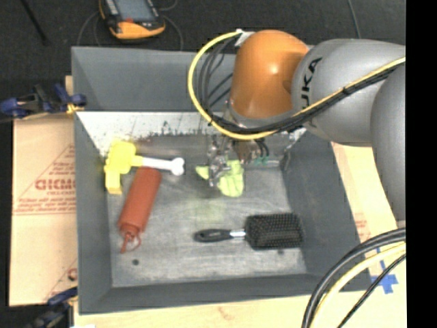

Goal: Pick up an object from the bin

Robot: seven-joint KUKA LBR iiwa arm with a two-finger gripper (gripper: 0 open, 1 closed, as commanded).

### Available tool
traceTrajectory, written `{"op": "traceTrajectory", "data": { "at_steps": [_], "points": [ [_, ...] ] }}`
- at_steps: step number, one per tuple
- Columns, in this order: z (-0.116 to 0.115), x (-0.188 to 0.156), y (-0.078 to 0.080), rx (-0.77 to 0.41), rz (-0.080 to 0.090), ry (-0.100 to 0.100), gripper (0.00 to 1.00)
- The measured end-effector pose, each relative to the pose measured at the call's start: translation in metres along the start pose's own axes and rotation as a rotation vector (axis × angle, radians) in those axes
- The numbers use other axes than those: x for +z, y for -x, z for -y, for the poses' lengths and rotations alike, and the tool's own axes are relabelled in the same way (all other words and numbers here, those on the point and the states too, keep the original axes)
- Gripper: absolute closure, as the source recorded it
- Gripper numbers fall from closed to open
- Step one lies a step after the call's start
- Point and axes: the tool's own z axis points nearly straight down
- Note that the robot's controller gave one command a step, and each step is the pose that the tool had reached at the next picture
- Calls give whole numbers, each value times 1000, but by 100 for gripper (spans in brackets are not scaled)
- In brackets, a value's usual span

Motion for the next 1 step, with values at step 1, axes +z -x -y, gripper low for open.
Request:
{"op": "traceTrajectory", "data": {
  "at_steps": [1],
  "points": [
    [0, 0, 0, 1, 0, 1, 100]
  ]
}}
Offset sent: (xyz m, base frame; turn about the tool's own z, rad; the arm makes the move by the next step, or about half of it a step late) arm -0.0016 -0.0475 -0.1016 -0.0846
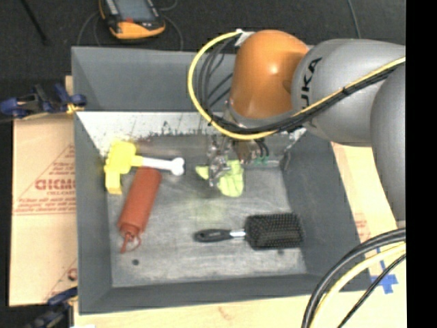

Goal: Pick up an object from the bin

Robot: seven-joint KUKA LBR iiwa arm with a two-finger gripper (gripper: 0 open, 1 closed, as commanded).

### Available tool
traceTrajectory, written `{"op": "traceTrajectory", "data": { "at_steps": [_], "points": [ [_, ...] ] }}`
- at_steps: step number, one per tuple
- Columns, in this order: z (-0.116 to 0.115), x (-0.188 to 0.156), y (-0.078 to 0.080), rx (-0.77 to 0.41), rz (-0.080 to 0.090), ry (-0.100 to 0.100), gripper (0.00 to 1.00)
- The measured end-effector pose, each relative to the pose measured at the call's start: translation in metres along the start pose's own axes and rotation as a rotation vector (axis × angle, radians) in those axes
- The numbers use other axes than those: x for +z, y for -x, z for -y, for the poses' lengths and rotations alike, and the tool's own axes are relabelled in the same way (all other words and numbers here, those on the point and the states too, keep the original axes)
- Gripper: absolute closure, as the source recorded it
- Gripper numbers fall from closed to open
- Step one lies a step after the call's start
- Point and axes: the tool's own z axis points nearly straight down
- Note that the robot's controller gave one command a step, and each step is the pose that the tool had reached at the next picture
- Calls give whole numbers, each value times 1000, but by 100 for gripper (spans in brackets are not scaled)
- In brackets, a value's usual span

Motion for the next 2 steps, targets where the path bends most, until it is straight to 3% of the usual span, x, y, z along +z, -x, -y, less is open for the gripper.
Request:
{"op": "traceTrajectory", "data": {
  "at_steps": [1, 2],
  "points": [
    [48, 97, -8, -82, 4, 0, 100],
    [48, 97, -8, -81, 4, 0, 100]
  ]
}}
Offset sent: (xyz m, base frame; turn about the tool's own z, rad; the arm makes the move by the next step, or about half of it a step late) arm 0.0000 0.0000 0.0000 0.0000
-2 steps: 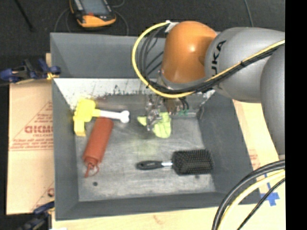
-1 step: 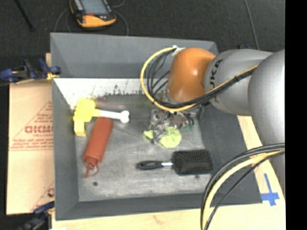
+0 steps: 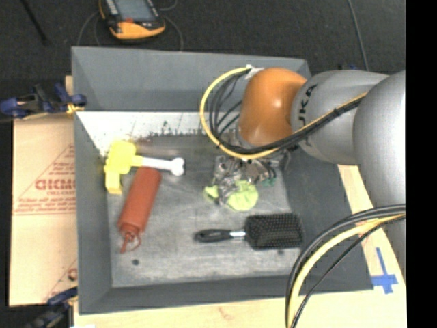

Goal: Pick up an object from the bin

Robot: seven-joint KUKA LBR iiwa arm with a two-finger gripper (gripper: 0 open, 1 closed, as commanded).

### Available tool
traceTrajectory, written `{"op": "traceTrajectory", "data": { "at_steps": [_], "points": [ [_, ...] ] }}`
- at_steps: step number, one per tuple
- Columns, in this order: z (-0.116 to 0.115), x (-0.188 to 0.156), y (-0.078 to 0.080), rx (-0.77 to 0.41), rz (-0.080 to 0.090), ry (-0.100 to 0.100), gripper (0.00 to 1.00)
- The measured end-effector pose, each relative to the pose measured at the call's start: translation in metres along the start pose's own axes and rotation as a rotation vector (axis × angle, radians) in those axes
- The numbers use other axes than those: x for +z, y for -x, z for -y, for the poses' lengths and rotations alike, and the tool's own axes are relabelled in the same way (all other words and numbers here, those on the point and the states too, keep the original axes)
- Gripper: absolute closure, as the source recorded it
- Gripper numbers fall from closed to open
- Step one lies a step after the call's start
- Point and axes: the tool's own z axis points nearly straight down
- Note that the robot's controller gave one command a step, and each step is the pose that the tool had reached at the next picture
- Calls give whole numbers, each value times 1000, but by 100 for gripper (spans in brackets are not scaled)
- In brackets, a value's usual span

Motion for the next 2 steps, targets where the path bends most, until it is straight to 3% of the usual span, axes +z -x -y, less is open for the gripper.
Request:
{"op": "traceTrajectory", "data": {
  "at_steps": [1, 2],
  "points": [
    [-19, -111, 8, 25, -3, 0, 100],
    [-19, -111, 8, 25, -3, 0, 100]
  ]
}}
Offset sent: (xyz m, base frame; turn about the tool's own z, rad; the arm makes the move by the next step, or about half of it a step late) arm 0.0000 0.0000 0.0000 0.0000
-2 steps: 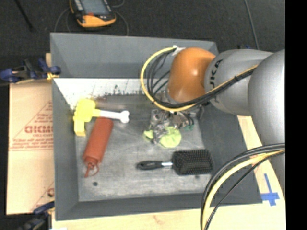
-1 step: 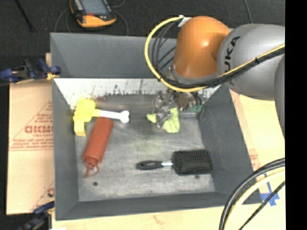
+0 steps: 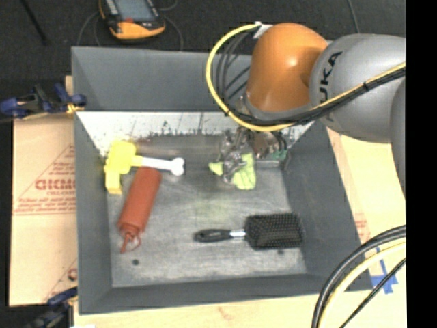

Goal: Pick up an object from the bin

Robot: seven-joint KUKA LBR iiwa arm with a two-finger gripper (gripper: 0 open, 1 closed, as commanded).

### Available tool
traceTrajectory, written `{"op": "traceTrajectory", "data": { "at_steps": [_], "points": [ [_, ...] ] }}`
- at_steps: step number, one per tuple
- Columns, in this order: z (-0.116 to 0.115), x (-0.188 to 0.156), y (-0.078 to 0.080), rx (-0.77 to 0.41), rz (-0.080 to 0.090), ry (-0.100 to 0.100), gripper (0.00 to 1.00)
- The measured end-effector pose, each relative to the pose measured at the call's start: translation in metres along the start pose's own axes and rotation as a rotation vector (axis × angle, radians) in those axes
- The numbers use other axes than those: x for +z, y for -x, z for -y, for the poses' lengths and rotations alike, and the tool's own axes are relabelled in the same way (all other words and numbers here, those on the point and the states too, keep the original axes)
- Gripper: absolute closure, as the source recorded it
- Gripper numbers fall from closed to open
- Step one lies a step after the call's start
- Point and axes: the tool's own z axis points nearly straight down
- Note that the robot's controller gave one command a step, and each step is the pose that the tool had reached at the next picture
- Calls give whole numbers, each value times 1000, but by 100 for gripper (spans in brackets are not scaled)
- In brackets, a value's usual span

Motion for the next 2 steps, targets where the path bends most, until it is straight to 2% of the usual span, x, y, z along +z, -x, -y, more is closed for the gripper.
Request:
{"op": "traceTrajectory", "data": {
  "at_steps": [1, 2],
  "points": [
    [4, -32, -3, -93, -5, 0, 100],
    [6, -42, -3, -118, -1, -2, 100]
  ]
}}
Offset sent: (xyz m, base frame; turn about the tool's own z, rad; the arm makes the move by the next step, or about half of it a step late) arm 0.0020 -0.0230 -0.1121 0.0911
